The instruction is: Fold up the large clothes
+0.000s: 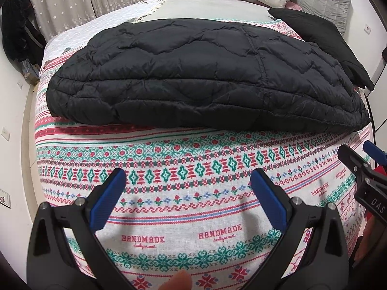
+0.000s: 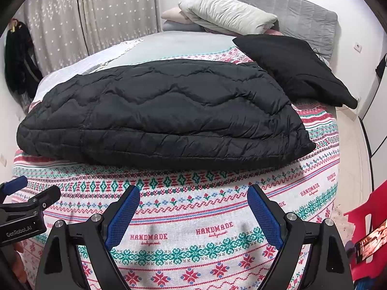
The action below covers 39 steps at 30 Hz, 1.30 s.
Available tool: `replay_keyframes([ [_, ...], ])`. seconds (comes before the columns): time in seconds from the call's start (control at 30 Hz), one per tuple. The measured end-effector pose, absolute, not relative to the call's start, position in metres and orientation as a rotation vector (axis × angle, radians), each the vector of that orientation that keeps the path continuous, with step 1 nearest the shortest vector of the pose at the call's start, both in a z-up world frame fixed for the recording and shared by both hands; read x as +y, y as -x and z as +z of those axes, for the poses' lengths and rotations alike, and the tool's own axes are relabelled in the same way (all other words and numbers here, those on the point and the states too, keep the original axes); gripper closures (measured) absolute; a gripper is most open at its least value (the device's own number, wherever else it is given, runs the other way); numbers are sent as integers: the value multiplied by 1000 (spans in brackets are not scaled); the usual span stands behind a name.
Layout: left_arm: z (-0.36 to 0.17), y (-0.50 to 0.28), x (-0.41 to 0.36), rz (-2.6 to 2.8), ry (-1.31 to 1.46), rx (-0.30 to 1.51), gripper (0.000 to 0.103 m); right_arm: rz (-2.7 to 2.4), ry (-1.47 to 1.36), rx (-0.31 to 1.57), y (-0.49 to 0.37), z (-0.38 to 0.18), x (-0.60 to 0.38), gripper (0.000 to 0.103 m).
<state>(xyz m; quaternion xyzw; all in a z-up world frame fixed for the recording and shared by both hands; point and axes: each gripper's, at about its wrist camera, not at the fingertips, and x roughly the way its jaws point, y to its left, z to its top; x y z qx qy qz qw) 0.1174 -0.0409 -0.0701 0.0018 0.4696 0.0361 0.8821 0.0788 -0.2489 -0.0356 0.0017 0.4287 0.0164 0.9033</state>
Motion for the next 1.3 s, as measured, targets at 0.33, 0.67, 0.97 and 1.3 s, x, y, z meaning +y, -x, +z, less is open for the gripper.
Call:
replay_keyframes([
  [0.33, -69, -117, -41, 74, -3, 976, 1, 33, 2, 889, -79, -35, -249, 12],
  [0.67, -69, -116, -39, 71, -3, 978, 1, 28, 5, 894, -79, -37, -247, 12],
  [0.97, -72, -116, -35, 66, 1, 981, 1, 24, 16, 903, -81, -41, -246, 12],
  [1.3, -75, -116, -36, 71, 2, 989, 1, 30, 18, 901, -79, -40, -246, 12],
])
